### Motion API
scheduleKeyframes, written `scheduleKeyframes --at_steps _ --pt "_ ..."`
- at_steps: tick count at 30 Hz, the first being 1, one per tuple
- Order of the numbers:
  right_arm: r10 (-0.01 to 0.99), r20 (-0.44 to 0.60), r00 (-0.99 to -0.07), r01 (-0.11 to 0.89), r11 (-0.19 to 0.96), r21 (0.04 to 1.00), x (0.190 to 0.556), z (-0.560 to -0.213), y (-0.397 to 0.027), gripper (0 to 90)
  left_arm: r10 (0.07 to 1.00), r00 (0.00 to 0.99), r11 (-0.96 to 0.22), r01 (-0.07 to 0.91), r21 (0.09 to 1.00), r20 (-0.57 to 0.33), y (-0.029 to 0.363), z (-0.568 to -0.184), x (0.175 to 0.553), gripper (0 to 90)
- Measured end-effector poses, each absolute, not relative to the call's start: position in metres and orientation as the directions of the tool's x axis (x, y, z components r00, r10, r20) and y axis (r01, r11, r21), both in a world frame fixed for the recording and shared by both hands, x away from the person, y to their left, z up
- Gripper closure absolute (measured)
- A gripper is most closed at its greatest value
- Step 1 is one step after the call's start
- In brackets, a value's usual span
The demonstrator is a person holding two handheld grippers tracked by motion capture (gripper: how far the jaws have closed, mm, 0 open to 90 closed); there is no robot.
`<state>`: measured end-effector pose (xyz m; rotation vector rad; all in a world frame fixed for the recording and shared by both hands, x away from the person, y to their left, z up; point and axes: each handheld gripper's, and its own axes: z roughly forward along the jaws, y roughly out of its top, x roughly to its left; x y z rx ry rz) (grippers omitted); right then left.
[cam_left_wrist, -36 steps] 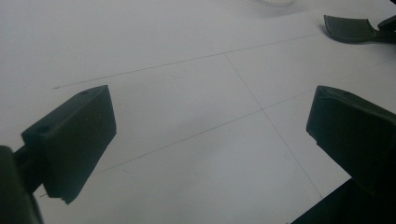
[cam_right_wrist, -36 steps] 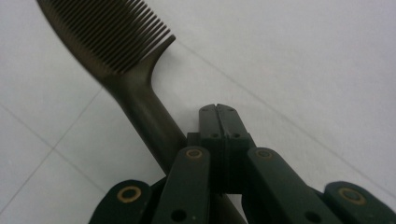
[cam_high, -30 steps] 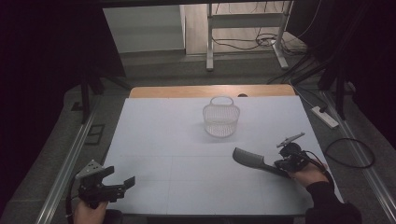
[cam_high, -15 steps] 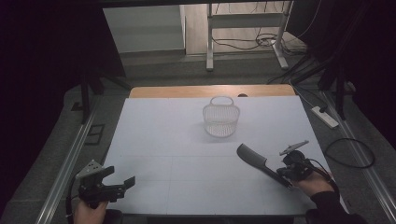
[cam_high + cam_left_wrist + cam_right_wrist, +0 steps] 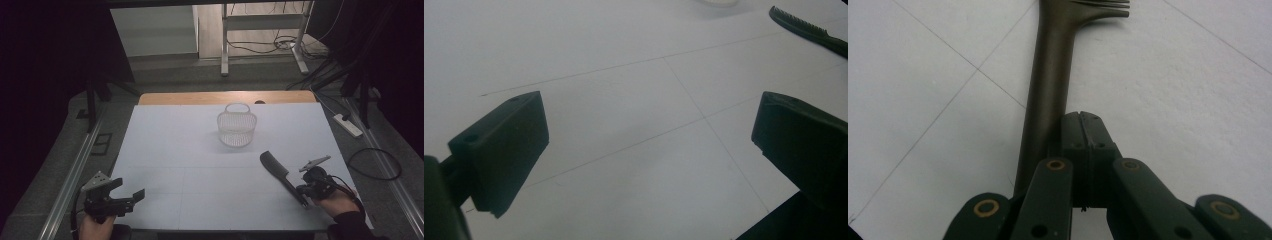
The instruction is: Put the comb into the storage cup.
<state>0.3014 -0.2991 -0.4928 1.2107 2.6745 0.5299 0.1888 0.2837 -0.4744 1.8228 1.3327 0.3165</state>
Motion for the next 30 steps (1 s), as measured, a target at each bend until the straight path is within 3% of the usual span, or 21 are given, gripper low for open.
scheduleKeyframes --at_steps 9,17,30 --pt "0.765 -0.025 -0.644 0.676 0.584 0.450 0.299 -0.482 -0.303 87.6 0.877 0.403 -0.086 0.667 0.740 -0.261 0.284 -0.474 0.189 2.4" --pt "0.774 -0.034 -0.632 0.634 0.542 0.551 0.294 -0.464 -0.303 64.4 0.877 0.406 -0.092 0.668 0.739 -0.257 0.283 -0.474 0.189 2.5" --pt "0.797 -0.020 -0.604 0.633 0.495 0.596 0.294 -0.453 -0.298 21.8 0.875 0.408 -0.096 0.671 0.736 -0.258 0.283 -0.475 0.190 2.4"
